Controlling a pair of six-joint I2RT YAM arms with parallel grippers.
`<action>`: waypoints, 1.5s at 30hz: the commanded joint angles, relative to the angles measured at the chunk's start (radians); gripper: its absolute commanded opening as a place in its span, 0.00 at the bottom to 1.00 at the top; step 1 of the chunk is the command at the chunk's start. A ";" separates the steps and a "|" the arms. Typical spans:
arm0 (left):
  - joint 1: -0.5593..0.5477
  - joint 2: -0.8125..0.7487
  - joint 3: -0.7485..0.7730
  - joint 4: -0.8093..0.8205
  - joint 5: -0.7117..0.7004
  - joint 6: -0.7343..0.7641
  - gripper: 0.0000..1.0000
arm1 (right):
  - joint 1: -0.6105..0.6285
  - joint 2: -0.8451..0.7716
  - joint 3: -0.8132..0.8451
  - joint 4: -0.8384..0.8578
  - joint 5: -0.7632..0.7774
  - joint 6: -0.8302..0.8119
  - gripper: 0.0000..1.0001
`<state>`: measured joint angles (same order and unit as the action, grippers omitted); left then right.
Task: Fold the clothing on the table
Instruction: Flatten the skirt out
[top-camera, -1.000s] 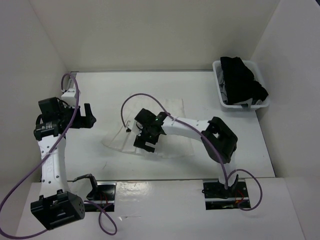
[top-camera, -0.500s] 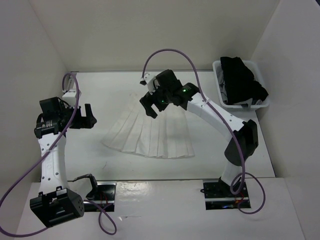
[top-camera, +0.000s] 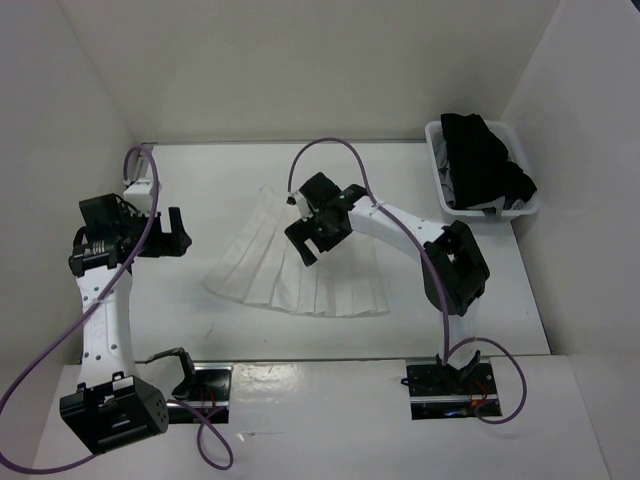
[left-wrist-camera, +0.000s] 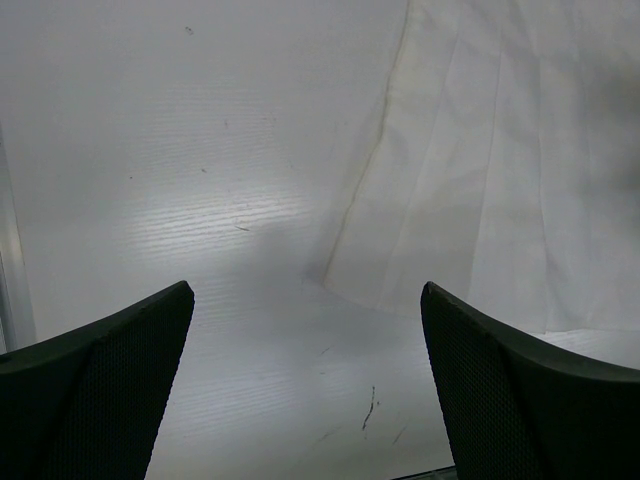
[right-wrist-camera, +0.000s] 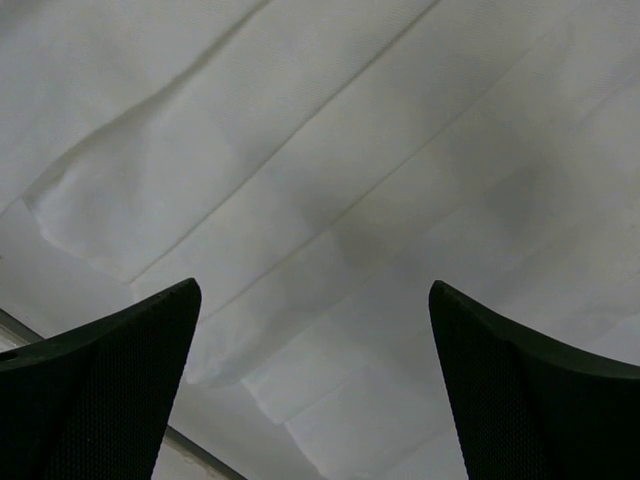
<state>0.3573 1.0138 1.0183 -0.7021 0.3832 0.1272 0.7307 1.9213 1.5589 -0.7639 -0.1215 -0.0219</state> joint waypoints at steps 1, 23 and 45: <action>-0.001 0.005 -0.004 0.029 -0.003 -0.008 1.00 | 0.006 -0.001 0.043 -0.038 0.028 0.060 0.99; -0.001 0.005 -0.004 0.029 -0.021 -0.008 1.00 | -0.120 0.194 -0.040 0.028 -0.052 0.140 0.99; -0.001 0.023 -0.004 0.038 -0.001 -0.008 1.00 | -0.139 0.213 -0.098 0.037 0.227 -0.041 0.99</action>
<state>0.3573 1.0328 1.0142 -0.6868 0.3607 0.1268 0.6102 2.0892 1.5291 -0.7517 0.0315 -0.0082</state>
